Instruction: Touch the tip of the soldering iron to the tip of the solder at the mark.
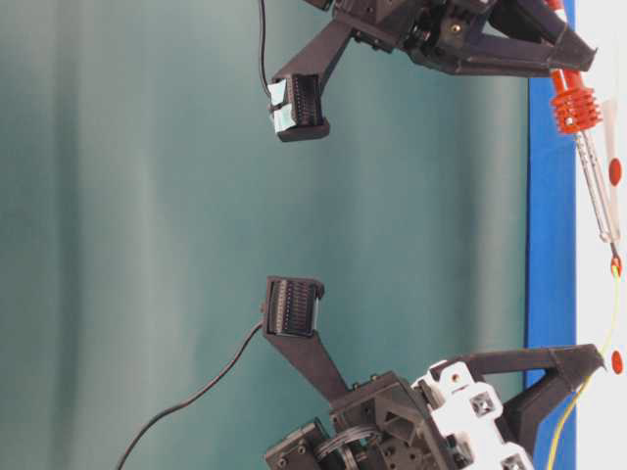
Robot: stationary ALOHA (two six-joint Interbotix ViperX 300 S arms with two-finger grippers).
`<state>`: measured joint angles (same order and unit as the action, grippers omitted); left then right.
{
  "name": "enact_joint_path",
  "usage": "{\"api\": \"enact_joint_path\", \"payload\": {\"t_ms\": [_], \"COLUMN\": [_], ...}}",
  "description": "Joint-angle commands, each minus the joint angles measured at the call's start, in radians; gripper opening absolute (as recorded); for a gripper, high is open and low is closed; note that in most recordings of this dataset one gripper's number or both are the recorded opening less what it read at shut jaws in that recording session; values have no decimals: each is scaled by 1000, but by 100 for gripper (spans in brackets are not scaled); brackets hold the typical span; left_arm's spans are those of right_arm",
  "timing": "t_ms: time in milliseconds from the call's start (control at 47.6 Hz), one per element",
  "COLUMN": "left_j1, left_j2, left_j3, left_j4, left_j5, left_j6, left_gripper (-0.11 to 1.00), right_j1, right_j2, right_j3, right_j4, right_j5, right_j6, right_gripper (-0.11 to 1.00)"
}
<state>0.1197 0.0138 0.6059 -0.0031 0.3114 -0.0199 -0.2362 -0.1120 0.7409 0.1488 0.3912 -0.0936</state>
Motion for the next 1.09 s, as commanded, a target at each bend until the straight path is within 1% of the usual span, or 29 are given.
{"api": "enact_joint_path", "payload": {"t_ms": [0, 651, 841, 1072], "left_j1": [0, -2, -2, -5], "left_j2": [-12, -14, -55, -161], "left_j3": [-20, -21, -9, 44], "left_j4": [2, 3, 3, 3], "left_j5": [0, 0, 2, 2], "left_j6": [-2, 2, 0, -6], "left_gripper": [2, 2, 2, 2], "right_j1": [0, -2, -2, -2], "right_j2": [-8, -9, -9, -9], "right_j3": [-21, -20, -20, -20], "right_j4": [0, 0, 0, 0], "right_j5": [-3, -3, -3, -3], "right_j6": [2, 2, 2, 2], "right_gripper": [6, 6, 6, 6]}}
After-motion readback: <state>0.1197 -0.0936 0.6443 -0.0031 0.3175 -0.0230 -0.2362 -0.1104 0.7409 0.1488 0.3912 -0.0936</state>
